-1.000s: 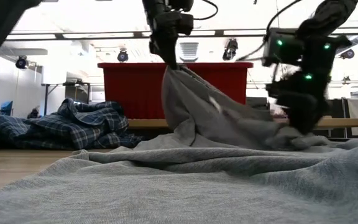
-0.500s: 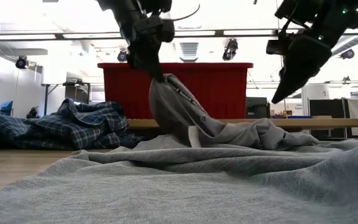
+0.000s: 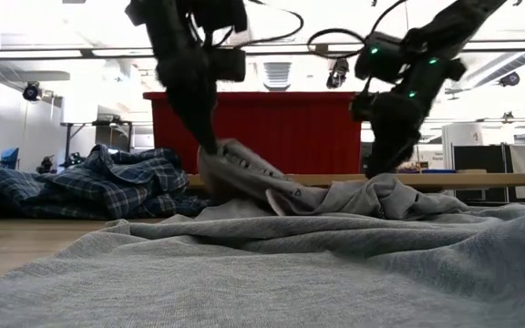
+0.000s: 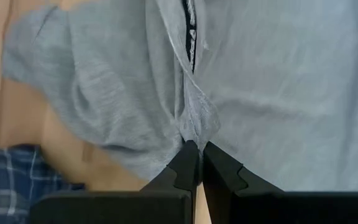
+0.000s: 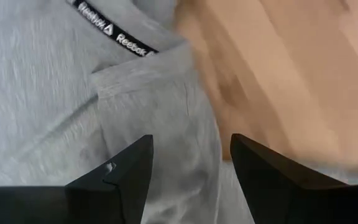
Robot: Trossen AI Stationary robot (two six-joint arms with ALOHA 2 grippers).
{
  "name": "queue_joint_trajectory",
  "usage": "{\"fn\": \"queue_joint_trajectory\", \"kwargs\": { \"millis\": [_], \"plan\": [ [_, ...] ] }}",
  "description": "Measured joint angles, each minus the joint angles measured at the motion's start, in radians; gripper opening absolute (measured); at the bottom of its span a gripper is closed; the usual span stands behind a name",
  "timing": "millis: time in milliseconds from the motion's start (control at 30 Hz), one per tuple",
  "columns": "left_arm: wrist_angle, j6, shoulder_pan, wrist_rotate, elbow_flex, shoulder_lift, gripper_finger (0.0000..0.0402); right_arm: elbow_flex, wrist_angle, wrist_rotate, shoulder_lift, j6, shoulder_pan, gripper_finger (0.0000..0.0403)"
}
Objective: Fold Laundry from Bin
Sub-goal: Fold the gray shirt
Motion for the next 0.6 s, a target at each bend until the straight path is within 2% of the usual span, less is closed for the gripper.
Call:
{"fn": "queue_joint_trajectory", "kwargs": {
  "millis": [167, 300, 400, 467, 600],
  "plan": [
    [0.069, -0.002, -0.039, -0.021, -0.080, 0.002, 0.0000, 0.088, -0.015, -0.087, 0.137, -0.149, -0.038, 0.0208],
    [0.076, -0.036, -0.048, -0.020, -0.117, 0.002, 0.0000, 0.164, -0.089, -0.104, 0.261, -0.204, -0.059, 0.0207],
    [0.072, -0.051, -0.049, -0.020, -0.136, 0.001, 0.0000, 0.219, -0.133, -0.193, 0.332, -0.221, -0.064, 0.0196],
    [0.075, -0.052, -0.050, -0.020, -0.140, -0.001, 0.0000, 0.246, -0.154, -0.250, 0.364, -0.233, -0.060, 0.0178],
    [0.074, -0.068, -0.050, -0.023, -0.142, -0.002, 0.0000, 0.289, -0.175, -0.237, 0.380, -0.233, -0.031, 0.0099]
  ]
}}
